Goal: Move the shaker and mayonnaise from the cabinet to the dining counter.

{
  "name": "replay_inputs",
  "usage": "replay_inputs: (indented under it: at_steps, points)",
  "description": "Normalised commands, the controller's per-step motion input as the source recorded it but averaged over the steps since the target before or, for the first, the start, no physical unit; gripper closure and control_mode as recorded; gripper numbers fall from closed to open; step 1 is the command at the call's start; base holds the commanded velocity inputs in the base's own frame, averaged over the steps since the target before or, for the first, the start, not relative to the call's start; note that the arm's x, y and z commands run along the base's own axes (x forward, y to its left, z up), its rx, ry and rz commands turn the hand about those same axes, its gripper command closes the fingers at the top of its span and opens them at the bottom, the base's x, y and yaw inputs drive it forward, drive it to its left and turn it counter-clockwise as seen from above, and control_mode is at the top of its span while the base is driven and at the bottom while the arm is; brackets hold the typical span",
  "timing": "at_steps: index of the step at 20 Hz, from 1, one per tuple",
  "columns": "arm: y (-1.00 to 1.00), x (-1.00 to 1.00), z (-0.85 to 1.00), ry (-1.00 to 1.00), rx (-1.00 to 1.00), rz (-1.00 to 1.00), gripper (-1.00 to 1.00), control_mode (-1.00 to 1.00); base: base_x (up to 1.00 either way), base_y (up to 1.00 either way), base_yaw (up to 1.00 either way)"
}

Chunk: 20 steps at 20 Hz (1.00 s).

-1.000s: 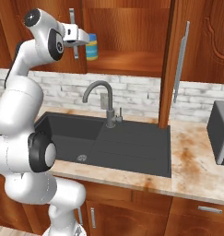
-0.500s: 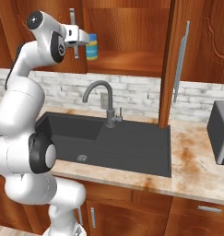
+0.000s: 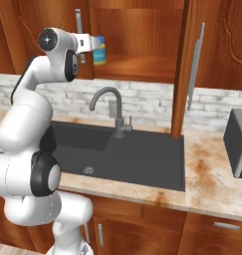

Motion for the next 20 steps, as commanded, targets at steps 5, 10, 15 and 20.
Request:
replay_inputs:
  at_steps: [5,10,15,20]
  points:
    - [0.0,1.0,-0.82,-0.04,0.0,0.04,1.0,-1.0,0.0,0.0,0.0]
    - [0.0,0.93,-0.88,-0.09,0.0,0.0,1.0,-1.0,0.0,0.0,0.0]
    - [0.0,0.52,-0.71,-0.13,0.0,0.0,1.0,-1.0,0.0,0.0,0.0]
    - [0.0,-0.19,-0.09,-0.02,-0.02,-0.1,1.0,-1.0,0.0,0.0,0.0]
